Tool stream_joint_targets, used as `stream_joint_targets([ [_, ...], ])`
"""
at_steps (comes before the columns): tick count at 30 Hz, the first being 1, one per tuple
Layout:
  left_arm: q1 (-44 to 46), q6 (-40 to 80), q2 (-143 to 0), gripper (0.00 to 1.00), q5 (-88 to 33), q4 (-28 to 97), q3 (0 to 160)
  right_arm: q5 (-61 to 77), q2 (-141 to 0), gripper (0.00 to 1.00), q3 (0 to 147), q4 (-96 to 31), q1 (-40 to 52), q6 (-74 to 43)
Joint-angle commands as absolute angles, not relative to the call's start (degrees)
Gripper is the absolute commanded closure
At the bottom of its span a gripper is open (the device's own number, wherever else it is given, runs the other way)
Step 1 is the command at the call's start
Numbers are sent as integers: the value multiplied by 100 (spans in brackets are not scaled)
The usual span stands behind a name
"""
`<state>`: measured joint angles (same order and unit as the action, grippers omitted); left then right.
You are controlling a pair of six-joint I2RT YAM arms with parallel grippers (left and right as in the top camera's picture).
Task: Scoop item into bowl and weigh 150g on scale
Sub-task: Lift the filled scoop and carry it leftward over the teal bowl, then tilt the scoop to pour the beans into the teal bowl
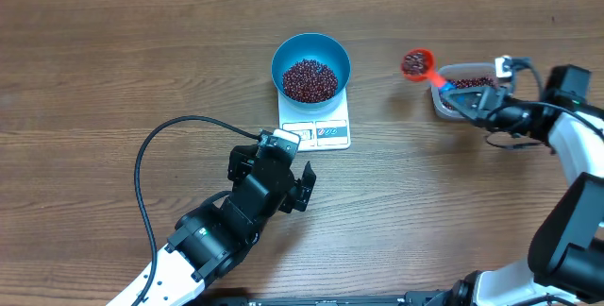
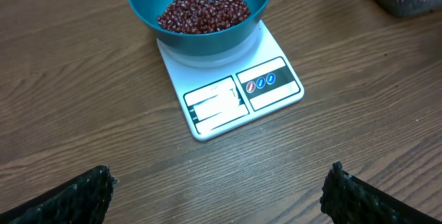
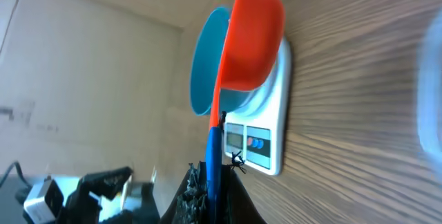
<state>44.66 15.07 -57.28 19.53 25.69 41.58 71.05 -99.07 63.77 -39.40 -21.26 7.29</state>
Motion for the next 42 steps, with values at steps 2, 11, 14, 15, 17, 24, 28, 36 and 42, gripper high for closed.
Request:
stream_joint_targets([
  [2, 4504, 1588, -5699, 0, 1946, 2569, 4123, 7430, -9946, 96, 6370, -3820, -1747, 727],
  [11, 4504, 1588, -5699, 0, 1946, 2569, 4123, 7472, -9946, 96, 6370, -3575, -1162, 576],
  [14, 4504, 1588, -5699, 0, 1946, 2567, 4123, 7470, -9946, 96, 6370, -3374, -1002, 425],
  [15, 4504, 1588, -5699, 0, 1946, 2569, 4123, 7470, -9946, 96, 6370, -3301, -954, 401],
  [17, 4504, 1588, -5699, 1, 1946, 2569, 4123, 7470, -9946, 96, 6370, -3105, -843, 246],
  [24, 4504, 1588, -5699, 0, 1946, 2569, 4123, 7443, -9946, 96, 6370, -2335, -480, -187],
  [28, 4504, 1588, -5699, 0, 1946, 2567, 4123, 7354, -9946, 96, 6370, -1973, -336, -401],
  [36, 4504, 1588, -5699, 0, 1946, 2569, 4123, 6764, -9946, 96, 6370, -1518, 25, -493],
  [42, 4504, 1588, -5699, 0, 1946, 2567, 4123, 5629, -9946, 96, 6370, -1387, 384, -447],
])
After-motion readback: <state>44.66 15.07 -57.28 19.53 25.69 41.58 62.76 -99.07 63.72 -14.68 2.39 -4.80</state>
